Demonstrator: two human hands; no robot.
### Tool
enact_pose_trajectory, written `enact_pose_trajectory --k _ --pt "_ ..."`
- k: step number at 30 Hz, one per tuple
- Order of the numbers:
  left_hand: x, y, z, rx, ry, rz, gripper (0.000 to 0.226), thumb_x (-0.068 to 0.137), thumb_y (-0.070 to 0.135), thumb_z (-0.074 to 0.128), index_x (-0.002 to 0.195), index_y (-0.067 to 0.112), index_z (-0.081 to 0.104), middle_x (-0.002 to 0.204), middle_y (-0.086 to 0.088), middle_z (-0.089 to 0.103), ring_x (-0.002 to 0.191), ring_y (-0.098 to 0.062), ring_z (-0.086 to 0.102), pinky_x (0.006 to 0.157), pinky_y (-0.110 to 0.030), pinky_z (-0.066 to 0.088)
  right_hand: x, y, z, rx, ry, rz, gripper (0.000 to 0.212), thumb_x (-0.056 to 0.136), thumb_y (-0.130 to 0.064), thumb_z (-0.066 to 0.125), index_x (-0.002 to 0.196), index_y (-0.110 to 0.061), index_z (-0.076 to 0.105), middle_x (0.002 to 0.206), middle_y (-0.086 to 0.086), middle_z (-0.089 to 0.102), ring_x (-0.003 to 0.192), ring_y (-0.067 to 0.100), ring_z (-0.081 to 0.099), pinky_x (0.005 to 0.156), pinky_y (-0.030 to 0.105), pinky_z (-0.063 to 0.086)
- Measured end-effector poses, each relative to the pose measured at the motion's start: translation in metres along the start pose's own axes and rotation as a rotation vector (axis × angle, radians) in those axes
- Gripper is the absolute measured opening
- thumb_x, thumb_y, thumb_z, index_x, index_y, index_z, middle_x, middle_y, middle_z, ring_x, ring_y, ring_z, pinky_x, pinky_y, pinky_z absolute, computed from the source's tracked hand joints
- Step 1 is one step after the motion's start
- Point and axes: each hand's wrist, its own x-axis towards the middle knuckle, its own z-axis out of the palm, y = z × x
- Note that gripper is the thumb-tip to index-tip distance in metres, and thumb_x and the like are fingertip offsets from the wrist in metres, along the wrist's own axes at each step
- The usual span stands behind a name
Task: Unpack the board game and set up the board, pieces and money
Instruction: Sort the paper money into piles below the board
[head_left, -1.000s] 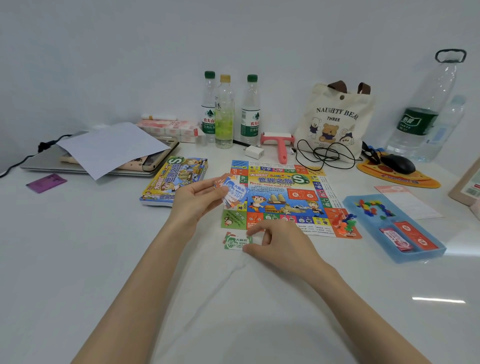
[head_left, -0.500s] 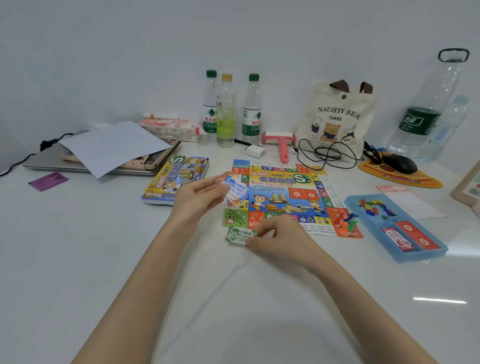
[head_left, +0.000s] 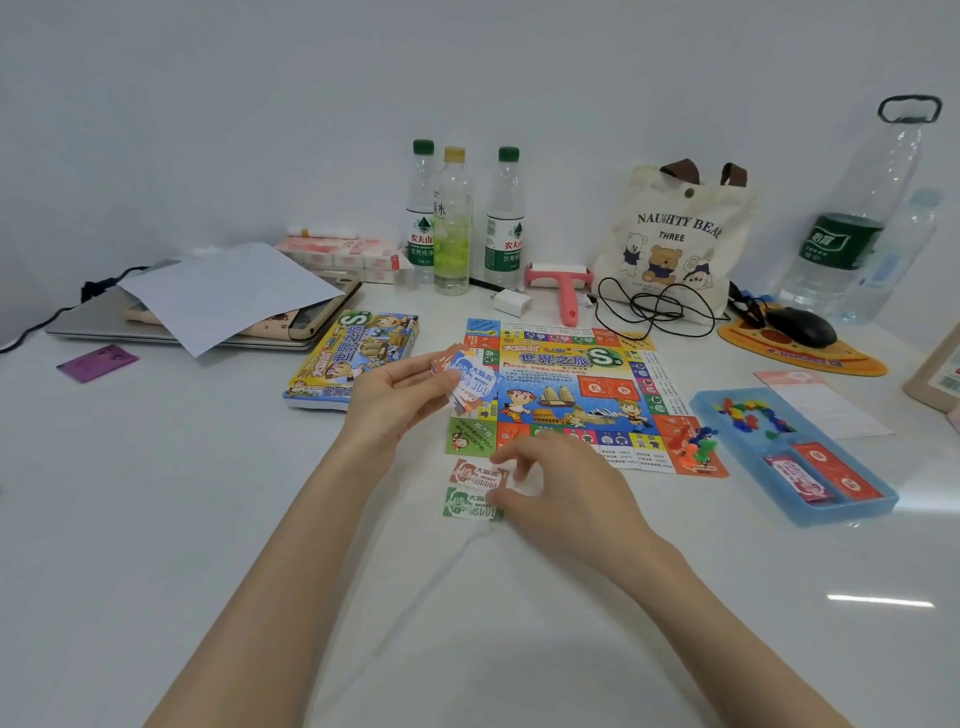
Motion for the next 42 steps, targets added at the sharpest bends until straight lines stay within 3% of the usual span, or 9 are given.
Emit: enact_pose_trajectory --k 2,6,13,17,21,25,33,39,42 --pt "0.0 0.0 -0.001 -0.005 -0.004 -0.001 0.028 0.079 0.001 0.072 0.106 0.008 0.069 0.09 -0.005 0.076 0.079 -0.01 0.072 0.069 -0.018 0.057 -0.007 -0.004 0.003 -0.143 0.033 -0.101 0.029 0.093 -0.045 0.052 0.12 -0.038 0.06 0.121 -0.021 0.058 0.113 0.01 0.04 0.084 0.032 0.043" --pt "0.0 0.0 0.0 -0.009 -0.006 0.006 0.026 0.079 0.001 0.071 0.105 0.008 0.069 0.086 -0.002 0.076 0.077 -0.008 0.071 0.067 -0.016 0.055 -0.011 -0.001 0.01 -0.334 -0.061 -0.263 0.034 0.101 -0.042 0.033 0.124 -0.034 0.057 0.133 -0.021 0.055 0.115 0.018 0.038 0.088 0.033 0.035" --pt "0.001 -0.002 -0.001 -0.014 -0.009 0.011 0.028 0.079 0.001 0.072 0.106 0.007 0.07 0.092 -0.006 0.075 0.081 -0.011 0.071 0.07 -0.018 0.056 -0.003 0.012 0.01 -0.236 -0.093 -0.283 0.034 0.1 -0.043 0.041 0.131 -0.045 0.053 0.14 -0.022 0.049 0.123 0.014 0.038 0.098 0.032 0.031" --pt "0.0 -0.002 -0.001 0.005 -0.009 0.011 0.025 0.079 0.001 0.072 0.103 0.008 0.07 0.09 -0.006 0.076 0.08 -0.011 0.072 0.069 -0.019 0.057 -0.002 0.014 0.01 -0.211 -0.014 -0.291 0.03 0.097 -0.042 0.048 0.123 -0.041 0.062 0.131 -0.023 0.057 0.121 0.013 0.042 0.099 0.034 0.033" --pt "0.0 -0.002 0.0 0.056 -0.039 -0.009 0.027 0.078 0.001 0.073 0.104 0.008 0.07 0.093 -0.008 0.075 0.082 -0.013 0.072 0.071 -0.02 0.058 0.008 0.015 0.0 0.252 0.278 -0.067 0.011 0.089 -0.033 0.064 0.093 -0.032 0.074 0.092 -0.022 0.07 0.086 -0.002 0.056 0.076 0.022 0.044" --pt "-0.003 -0.004 0.006 0.118 -0.123 -0.039 0.033 0.077 0.001 0.074 0.109 0.004 0.069 0.098 -0.013 0.074 0.089 -0.021 0.072 0.075 -0.025 0.059 0.02 0.013 -0.007 0.568 0.311 0.093 0.012 0.081 -0.035 0.074 0.087 -0.026 0.067 0.083 -0.015 0.068 0.06 -0.008 0.054 0.059 0.008 0.039" --pt "-0.008 -0.003 0.012 0.096 -0.15 -0.061 0.032 0.076 0.0 0.075 0.108 0.005 0.069 0.097 -0.013 0.074 0.088 -0.02 0.072 0.072 -0.022 0.058 0.028 0.016 -0.005 0.798 0.288 0.167 0.011 0.078 -0.024 0.078 0.078 -0.015 0.071 0.076 0.001 0.074 0.074 0.01 0.069 0.063 0.011 0.048" --pt "-0.007 -0.005 0.014 0.095 -0.148 -0.085 0.032 0.075 0.004 0.076 0.106 0.008 0.07 0.098 -0.011 0.074 0.092 -0.021 0.071 0.08 -0.026 0.058 0.025 0.016 -0.009 0.852 0.222 0.173 0.011 0.085 -0.021 0.072 0.076 -0.028 0.071 0.072 -0.009 0.07 0.061 -0.006 0.056 0.063 0.013 0.041" --pt "-0.008 -0.005 0.014 0.081 -0.153 -0.104 0.033 0.075 0.004 0.076 0.107 0.007 0.07 0.098 -0.01 0.075 0.091 -0.02 0.071 0.079 -0.024 0.058 0.026 0.018 -0.01 0.873 0.208 0.193 0.013 0.087 -0.022 0.07 0.076 -0.03 0.071 0.071 -0.013 0.069 0.066 -0.004 0.054 0.066 0.018 0.044"
